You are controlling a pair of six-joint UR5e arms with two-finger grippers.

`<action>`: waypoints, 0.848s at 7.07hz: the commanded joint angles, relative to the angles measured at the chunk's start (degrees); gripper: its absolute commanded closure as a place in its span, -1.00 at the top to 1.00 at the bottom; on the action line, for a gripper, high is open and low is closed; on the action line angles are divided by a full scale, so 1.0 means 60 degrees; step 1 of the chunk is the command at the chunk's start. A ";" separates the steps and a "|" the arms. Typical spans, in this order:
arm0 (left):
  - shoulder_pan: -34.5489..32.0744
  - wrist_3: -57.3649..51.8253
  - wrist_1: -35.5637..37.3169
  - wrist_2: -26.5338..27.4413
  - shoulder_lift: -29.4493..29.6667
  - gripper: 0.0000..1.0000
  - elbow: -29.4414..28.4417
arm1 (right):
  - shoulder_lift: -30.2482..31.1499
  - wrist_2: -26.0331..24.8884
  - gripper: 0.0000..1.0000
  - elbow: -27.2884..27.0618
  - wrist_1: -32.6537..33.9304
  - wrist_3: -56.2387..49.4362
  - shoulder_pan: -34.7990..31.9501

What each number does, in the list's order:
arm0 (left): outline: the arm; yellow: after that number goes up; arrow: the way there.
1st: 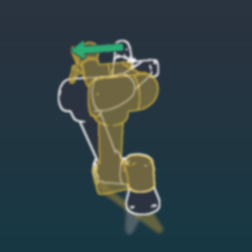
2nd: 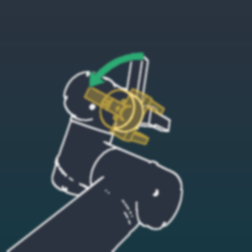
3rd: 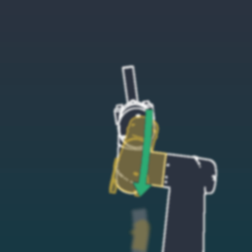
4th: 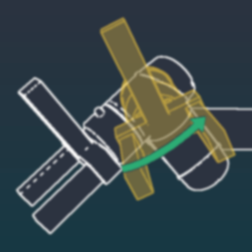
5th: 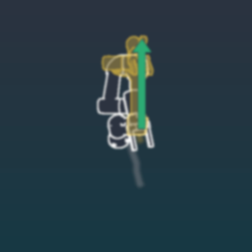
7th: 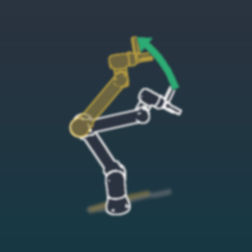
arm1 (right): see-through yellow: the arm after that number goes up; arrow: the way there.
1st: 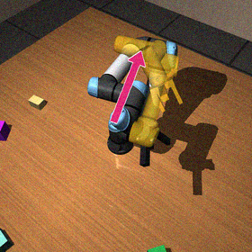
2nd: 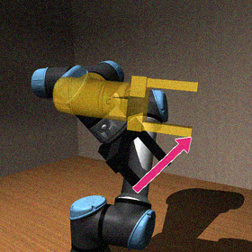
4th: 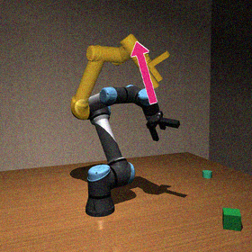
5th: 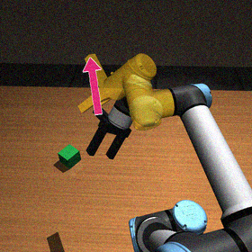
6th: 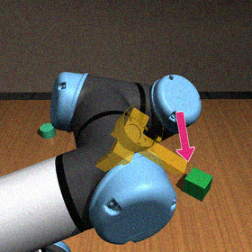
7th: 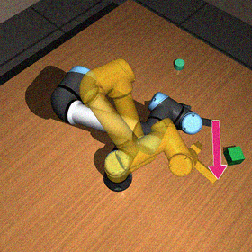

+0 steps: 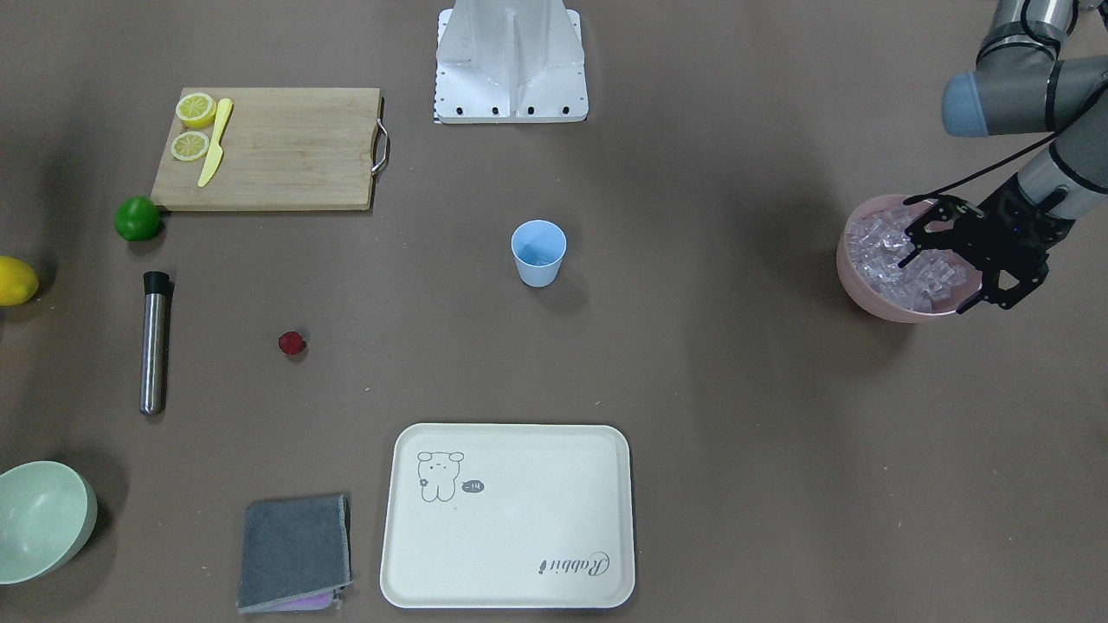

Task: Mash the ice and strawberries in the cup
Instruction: 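Move the left gripper back into the pink ice bowl, then close the left gripper on another ice cube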

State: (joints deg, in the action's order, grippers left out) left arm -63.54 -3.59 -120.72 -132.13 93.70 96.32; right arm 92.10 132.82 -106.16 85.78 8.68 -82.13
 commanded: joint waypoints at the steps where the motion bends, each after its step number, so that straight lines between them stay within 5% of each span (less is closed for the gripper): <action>1: 0.0072 -0.0382 -0.0021 -0.0010 0.0013 0.90 -0.0131 | -0.0027 -0.0017 1.00 -0.0002 0.0000 0.0003 0.0006; 5: 0.0598 -0.0382 -0.0590 0.0004 -0.0278 0.90 -0.0131 | 0.0016 -0.0061 1.00 -0.0002 -0.0015 -0.0026 -0.0008; 6: 0.0731 -0.0368 -0.0665 0.0019 -0.0309 0.74 -0.0160 | 0.0016 -0.0061 1.00 -0.0002 -0.0015 -0.0027 0.0006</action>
State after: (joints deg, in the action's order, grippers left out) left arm -60.31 -5.89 -123.62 -132.21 92.45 95.49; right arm 92.15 132.46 -106.16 85.72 8.56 -82.12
